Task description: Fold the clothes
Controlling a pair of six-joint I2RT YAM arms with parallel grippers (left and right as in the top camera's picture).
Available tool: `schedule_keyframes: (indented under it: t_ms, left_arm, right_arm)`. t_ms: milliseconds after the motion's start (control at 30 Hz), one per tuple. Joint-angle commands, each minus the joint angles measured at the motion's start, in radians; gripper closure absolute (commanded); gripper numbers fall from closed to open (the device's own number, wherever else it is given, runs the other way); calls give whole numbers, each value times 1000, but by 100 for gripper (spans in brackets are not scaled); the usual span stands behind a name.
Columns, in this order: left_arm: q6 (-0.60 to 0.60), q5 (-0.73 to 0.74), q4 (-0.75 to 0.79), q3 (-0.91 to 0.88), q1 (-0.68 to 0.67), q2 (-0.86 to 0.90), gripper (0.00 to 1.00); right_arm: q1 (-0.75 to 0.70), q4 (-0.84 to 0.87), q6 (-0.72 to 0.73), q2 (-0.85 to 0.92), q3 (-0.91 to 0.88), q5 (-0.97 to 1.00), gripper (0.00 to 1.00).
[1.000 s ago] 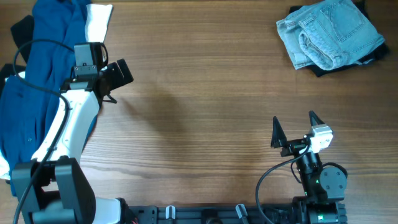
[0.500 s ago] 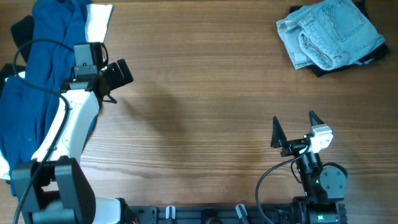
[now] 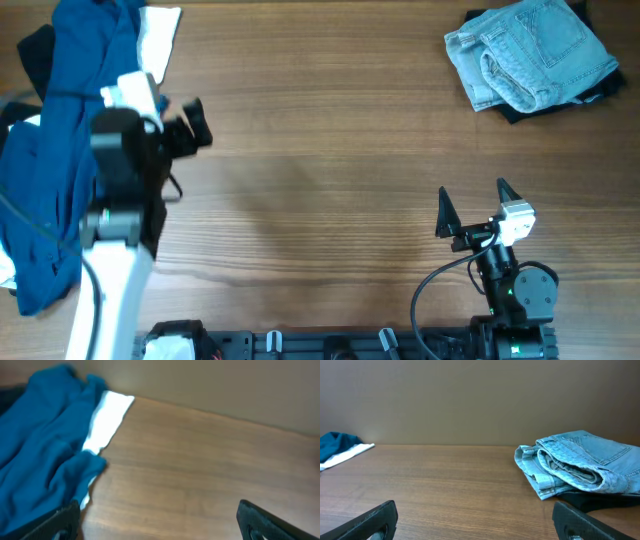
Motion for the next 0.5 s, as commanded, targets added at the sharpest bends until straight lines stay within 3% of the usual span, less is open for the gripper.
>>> schedule_keyframes:
  t_ms: [0, 233, 467]
  left_arm:
    - [137, 113, 50, -203, -3, -229, 0]
    - [132, 115, 50, -527, 6, -718, 0]
    - [107, 114, 50, -687, 6, -945, 0]
  right_arm:
    - [6, 7, 6, -11, -7, 18, 0]
    - [6, 7, 6, -11, -7, 18, 0]
    - [6, 7, 6, -11, -7, 18, 0]
